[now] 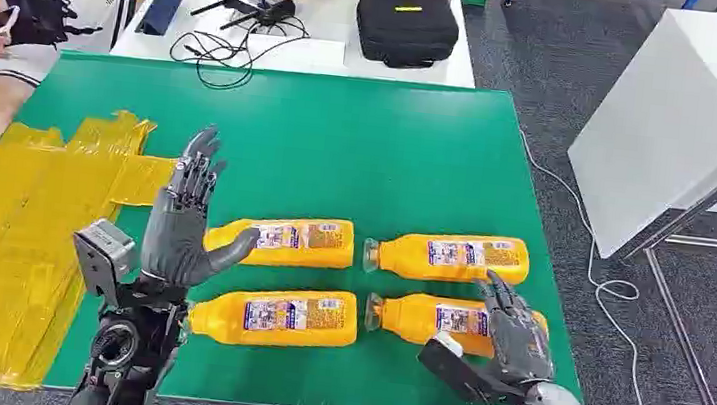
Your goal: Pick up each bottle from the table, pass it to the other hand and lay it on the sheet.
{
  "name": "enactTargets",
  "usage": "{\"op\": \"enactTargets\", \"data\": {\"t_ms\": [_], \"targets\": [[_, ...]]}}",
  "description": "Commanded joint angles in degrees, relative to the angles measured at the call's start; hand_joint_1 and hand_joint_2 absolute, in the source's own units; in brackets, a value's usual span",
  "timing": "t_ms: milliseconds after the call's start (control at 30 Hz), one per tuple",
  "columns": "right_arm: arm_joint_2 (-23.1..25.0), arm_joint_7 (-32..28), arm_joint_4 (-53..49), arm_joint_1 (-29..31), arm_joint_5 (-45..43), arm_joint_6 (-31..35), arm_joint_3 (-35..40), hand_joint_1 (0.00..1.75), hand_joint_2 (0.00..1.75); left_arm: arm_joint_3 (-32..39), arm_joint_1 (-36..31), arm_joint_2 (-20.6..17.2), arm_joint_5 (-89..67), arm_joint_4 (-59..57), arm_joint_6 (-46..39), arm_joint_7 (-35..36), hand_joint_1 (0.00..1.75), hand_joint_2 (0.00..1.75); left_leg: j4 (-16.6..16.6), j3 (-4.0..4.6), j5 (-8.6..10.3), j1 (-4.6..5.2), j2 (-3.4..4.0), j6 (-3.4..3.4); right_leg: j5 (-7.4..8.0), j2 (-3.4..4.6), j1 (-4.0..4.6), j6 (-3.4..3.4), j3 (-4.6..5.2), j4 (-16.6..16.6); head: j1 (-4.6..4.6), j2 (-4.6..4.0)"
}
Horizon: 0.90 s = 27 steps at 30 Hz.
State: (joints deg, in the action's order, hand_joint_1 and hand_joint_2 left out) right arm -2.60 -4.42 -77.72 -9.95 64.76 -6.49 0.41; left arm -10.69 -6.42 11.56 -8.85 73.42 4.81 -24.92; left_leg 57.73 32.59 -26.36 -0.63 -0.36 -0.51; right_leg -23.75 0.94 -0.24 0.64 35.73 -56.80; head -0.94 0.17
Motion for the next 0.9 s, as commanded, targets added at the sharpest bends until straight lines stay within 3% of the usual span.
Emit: {"op": "enactTargets", "data": {"t_ms": [33, 300, 767, 800, 833, 867, 900], "targets": [[2.95, 1.57, 5.20, 1.38, 2.71, -0.15, -6.17, 0.00, 1.75, 1.25, -3.21, 0.03, -0.10, -8.10, -0.07, 0.21, 0.00, 1.75, -0.15, -0.34, -0.05, -0.02, -0.02, 0.00, -0.06, -0.11, 0.04, 0.01, -0.36, 0.15, 0.00, 0.00], [3.70, 3.87, 11.43, 3.83, 8.29, 0.15, -9.26, 0.00, 1.75, 2.29, -3.55, 0.83, 0.47, -9.58, -0.68, 0.61, 0.00, 1.75, -0.10, -0.22, -0.04, -0.02, 0.05, -0.01, -0.03, -0.02, 0.02, 0.01, -0.23, 0.11, -0.02, 0.00], [4.55, 4.51, 14.54, 4.58, 10.14, 0.39, -10.20, 0.00, 1.75, 2.42, -3.61, 1.38, 0.43, -10.71, -0.77, 0.81, 0.00, 1.75, -0.12, -0.32, -0.07, -0.04, 0.02, -0.01, -0.07, -0.08, 0.05, 0.01, -0.34, 0.13, -0.02, 0.00], [4.72, 4.36, 15.06, 4.64, 10.44, 0.55, -10.28, 0.09, 1.75, 2.42, -3.68, 1.44, 0.43, -10.99, -0.81, 0.81, 0.00, 1.75, -0.17, -0.52, -0.12, -0.05, 0.03, -0.01, -0.11, -0.11, 0.07, 0.02, -0.53, 0.19, 0.00, 0.00], [5.00, 4.08, 15.93, 4.89, 10.81, 0.59, -10.32, 1.55, 1.75, 2.42, -3.90, 1.46, 0.44, -11.47, -0.87, 0.81, 0.00, 1.75, -0.18, -0.54, -0.12, -0.07, 0.02, -0.01, -0.11, -0.12, 0.09, 0.02, -0.57, 0.21, 0.00, 0.00], [5.05, 4.00, 16.39, 5.03, 11.07, 0.43, -10.17, 1.75, 1.75, 2.38, -4.05, 1.46, 0.42, -11.71, -0.88, 0.81, 0.00, 1.75, -0.17, -0.46, -0.09, -0.04, 0.01, -0.01, -0.09, -0.11, 0.06, 0.01, -0.47, 0.18, 0.00, 0.00], [5.16, 3.98, 16.89, 5.15, 11.29, 0.46, -10.12, 1.75, 1.75, 2.39, -4.26, 1.47, 0.43, -12.02, -0.92, 0.81, 0.00, 1.75, -0.12, -0.30, -0.05, -0.03, 0.01, -0.01, -0.05, -0.08, 0.04, 0.01, -0.31, 0.13, -0.02, 0.00]]}}
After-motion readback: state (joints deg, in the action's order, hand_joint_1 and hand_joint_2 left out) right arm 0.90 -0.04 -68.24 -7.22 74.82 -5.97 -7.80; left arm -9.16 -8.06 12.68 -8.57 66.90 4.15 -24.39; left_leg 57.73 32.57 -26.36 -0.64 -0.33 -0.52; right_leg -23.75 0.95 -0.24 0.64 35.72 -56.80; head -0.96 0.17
